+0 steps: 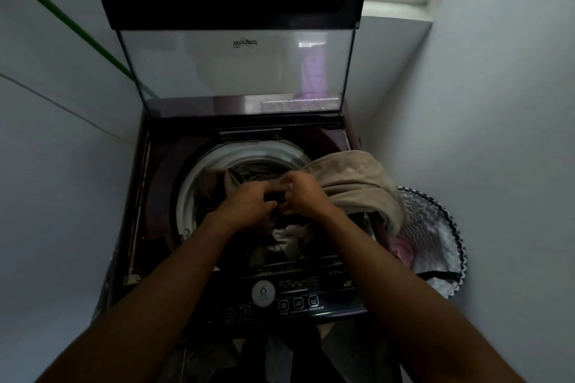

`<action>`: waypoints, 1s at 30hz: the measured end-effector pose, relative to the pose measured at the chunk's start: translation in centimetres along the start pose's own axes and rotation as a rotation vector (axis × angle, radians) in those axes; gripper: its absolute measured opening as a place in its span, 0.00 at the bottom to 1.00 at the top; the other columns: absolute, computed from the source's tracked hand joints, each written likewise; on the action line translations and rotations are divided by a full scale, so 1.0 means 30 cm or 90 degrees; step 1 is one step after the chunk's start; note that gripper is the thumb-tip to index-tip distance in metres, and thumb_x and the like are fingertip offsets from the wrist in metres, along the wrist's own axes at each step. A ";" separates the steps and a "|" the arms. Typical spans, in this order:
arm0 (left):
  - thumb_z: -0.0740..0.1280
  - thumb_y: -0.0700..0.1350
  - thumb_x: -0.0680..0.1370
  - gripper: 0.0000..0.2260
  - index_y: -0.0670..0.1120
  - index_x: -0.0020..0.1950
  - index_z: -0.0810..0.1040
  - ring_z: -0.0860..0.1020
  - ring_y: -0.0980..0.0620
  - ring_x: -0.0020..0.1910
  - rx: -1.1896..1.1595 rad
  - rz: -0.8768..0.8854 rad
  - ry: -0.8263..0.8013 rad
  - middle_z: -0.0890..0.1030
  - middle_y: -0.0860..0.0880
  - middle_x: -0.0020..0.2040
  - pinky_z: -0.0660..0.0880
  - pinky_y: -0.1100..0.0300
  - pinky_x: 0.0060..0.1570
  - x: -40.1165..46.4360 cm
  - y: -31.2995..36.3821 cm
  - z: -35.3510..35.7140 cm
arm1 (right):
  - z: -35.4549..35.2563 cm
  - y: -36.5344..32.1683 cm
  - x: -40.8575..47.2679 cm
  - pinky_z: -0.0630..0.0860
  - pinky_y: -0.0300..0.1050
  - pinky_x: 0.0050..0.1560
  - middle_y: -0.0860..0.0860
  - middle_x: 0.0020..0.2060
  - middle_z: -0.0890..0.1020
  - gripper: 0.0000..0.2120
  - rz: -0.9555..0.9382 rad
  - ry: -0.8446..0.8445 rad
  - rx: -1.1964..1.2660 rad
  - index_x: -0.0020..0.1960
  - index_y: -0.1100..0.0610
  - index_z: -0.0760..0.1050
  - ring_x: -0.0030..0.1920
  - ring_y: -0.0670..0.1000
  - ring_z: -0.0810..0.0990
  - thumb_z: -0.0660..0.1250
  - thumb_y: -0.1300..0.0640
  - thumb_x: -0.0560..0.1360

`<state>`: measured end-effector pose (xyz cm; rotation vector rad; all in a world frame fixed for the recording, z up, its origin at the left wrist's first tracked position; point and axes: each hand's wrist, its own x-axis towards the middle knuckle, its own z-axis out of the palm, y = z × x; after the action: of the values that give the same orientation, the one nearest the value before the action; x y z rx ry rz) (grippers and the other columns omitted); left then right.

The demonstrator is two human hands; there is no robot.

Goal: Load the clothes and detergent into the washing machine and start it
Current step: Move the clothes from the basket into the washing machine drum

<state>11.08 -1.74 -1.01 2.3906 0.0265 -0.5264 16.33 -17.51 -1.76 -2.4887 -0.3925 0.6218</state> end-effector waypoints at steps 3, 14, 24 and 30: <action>0.71 0.46 0.75 0.21 0.51 0.68 0.76 0.77 0.49 0.60 -0.011 0.099 0.025 0.80 0.48 0.61 0.73 0.57 0.57 0.055 0.132 0.010 | -0.081 0.049 -0.014 0.75 0.55 0.56 0.55 0.53 0.81 0.22 0.012 0.126 -0.062 0.56 0.52 0.80 0.57 0.59 0.77 0.64 0.44 0.66; 0.73 0.50 0.67 0.35 0.45 0.73 0.71 0.67 0.42 0.73 0.040 0.267 0.045 0.69 0.41 0.73 0.64 0.51 0.73 0.183 0.487 0.233 | -0.255 0.414 -0.186 0.53 0.59 0.75 0.61 0.79 0.51 0.54 0.251 0.162 0.044 0.80 0.45 0.47 0.78 0.62 0.51 0.77 0.40 0.65; 0.82 0.48 0.62 0.48 0.49 0.78 0.63 0.61 0.48 0.76 0.190 0.218 -0.023 0.59 0.50 0.78 0.64 0.60 0.69 0.277 0.550 0.225 | -0.250 0.520 -0.175 0.77 0.42 0.51 0.53 0.65 0.75 0.45 0.186 0.081 0.300 0.76 0.45 0.59 0.61 0.53 0.76 0.78 0.44 0.65; 0.82 0.49 0.60 0.47 0.52 0.77 0.65 0.67 0.47 0.71 0.211 0.231 0.003 0.63 0.50 0.75 0.67 0.57 0.67 0.281 0.544 0.242 | -0.253 0.482 -0.170 0.76 0.43 0.36 0.53 0.49 0.79 0.36 0.203 0.123 0.311 0.64 0.49 0.64 0.46 0.52 0.80 0.78 0.45 0.62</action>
<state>18.74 -19.84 0.93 2.6313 -0.5194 -0.3727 17.89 -34.53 -2.48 -2.1204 0.2144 0.5154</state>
